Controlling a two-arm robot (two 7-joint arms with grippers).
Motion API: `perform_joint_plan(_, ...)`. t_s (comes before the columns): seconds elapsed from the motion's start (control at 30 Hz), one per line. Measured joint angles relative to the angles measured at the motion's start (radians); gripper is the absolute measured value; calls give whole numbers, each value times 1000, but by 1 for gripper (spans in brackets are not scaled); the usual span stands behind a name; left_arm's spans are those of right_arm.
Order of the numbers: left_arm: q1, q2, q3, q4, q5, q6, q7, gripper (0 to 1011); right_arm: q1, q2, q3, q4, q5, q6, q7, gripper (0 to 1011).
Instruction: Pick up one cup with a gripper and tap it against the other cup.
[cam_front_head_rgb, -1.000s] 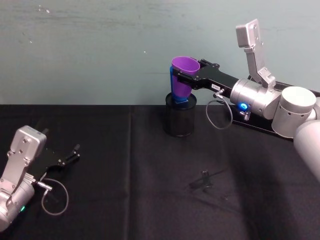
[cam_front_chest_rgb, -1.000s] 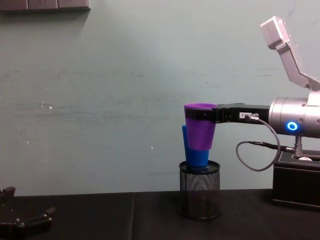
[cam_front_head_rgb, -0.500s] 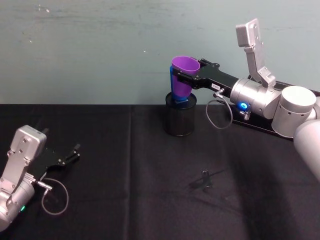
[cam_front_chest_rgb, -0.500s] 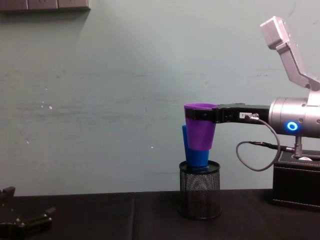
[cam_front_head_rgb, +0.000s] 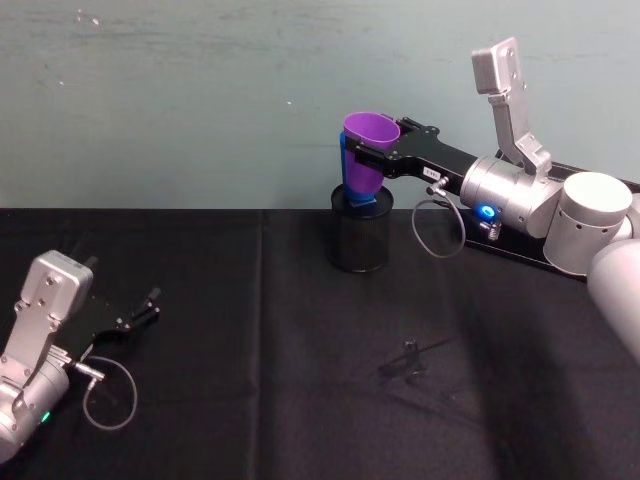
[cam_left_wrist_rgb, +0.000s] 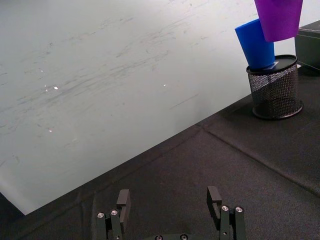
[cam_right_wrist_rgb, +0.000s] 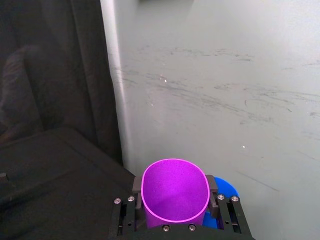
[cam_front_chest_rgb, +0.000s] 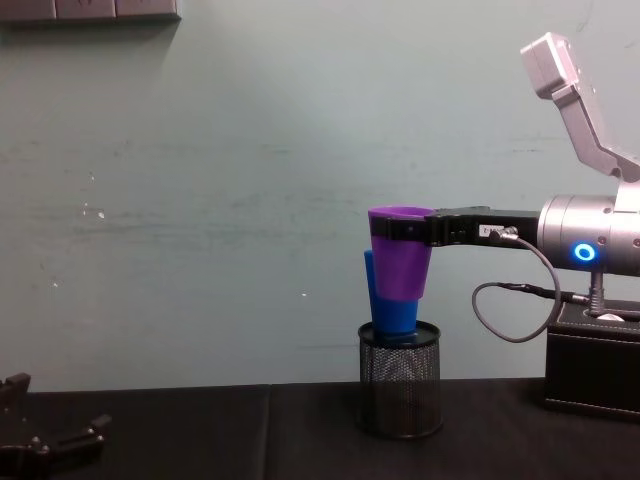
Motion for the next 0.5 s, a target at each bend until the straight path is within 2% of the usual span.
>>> perform_joint_plan(0.5,0,0,0,0,0,0,0,1005,0,0,0,0,0,0,0,728)
